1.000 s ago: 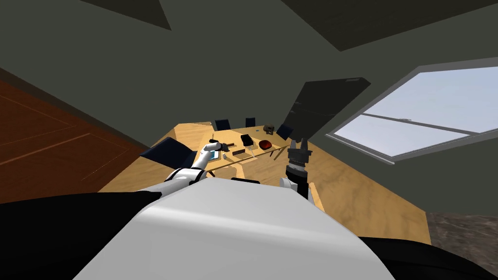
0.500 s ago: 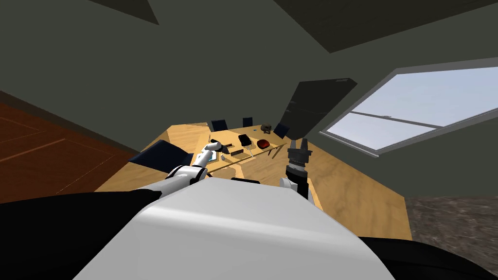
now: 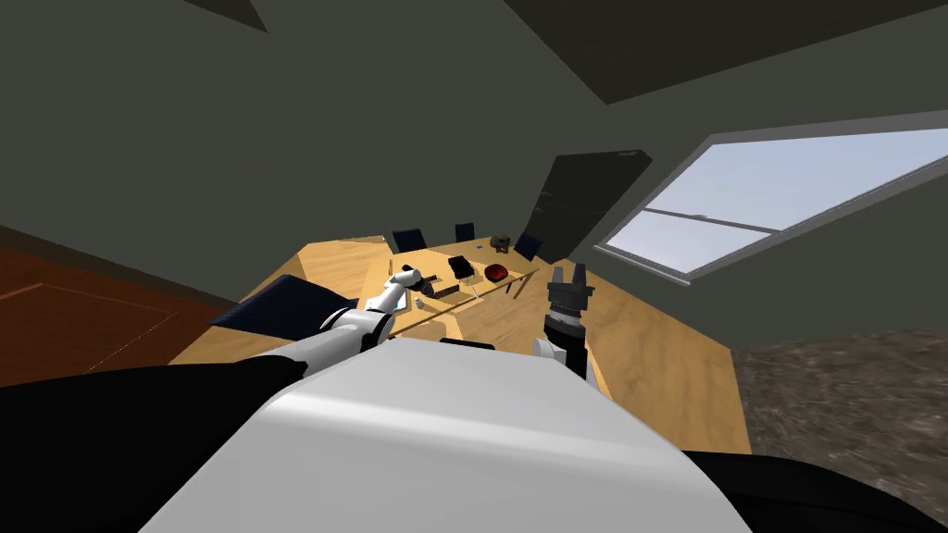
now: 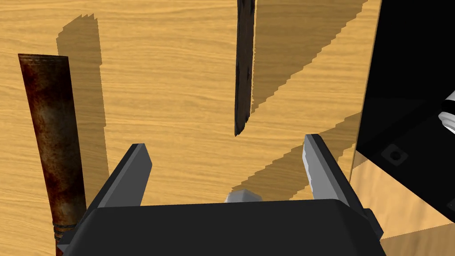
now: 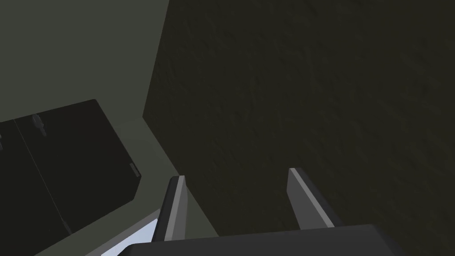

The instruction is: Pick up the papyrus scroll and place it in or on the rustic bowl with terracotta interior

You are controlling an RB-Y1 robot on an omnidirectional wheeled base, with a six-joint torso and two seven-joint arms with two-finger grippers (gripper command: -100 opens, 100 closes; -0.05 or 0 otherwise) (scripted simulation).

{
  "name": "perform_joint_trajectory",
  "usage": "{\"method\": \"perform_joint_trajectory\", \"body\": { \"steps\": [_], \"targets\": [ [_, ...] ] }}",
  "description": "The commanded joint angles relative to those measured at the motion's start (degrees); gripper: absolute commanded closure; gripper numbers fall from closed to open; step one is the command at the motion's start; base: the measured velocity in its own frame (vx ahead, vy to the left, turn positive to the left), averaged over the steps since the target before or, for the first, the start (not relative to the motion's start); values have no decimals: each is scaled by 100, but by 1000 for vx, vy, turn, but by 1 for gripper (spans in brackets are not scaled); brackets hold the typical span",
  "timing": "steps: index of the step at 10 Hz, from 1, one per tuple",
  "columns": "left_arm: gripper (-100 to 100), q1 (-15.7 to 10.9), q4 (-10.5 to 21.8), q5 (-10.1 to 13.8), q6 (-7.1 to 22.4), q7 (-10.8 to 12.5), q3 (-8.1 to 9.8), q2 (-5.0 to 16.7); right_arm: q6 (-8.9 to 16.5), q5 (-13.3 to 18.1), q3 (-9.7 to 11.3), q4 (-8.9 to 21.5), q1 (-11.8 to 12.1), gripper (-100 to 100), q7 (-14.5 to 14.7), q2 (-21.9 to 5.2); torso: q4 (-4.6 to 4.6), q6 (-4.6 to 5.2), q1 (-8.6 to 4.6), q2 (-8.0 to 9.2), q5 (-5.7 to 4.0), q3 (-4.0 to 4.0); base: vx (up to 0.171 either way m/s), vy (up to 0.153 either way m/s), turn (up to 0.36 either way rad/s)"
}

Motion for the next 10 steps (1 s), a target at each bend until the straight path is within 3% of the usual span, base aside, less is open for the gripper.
{"method": "perform_joint_trajectory", "body": {
  "steps": [1, 5, 6, 7, 8, 10],
  "targets": [
    [-100, -70, 197, 62, 256, 13, -70, 46, 0, 0, 0, 0, 0, 0, 0, 0, 0, 0, 0, 0, 0, 0, 18, 22, -131],
    [-100, -208, 550, 163, 606, 7, -181, 117, 0, 0, 0, 0, 0, 0, 0, 0, -1, -1, 3, -8, 0, -5, 36, 27, -104],
    [-100, -213, 509, 145, 545, 13, -162, 109, 0, 0, -1, 0, 1, 0, 0, 0, -3, -3, 10, -18, 2, -10, 33, 24, -17],
    [0, -218, 520, 149, 568, 10, -165, 112, 0, 0, -1, 0, 1, 0, 0, 0, -3, -5, 4, -10, 1, -6, 5, 4, 3],
    [-100, -153, 616, 98, 386, -45, -150, 11, 0, 0, 0, 0, 1, 0, 0, 0, -1, -4, -3, -1, 0, -1, 31, 4, -13],
    [-100, -156, 695, 91, 330, -77, -146, -17, 0, 0, 0, 0, 1, 0, 0, 0, -3, -4, -3, -9, 0, -6, 30, 7, -9]
  ]
}}
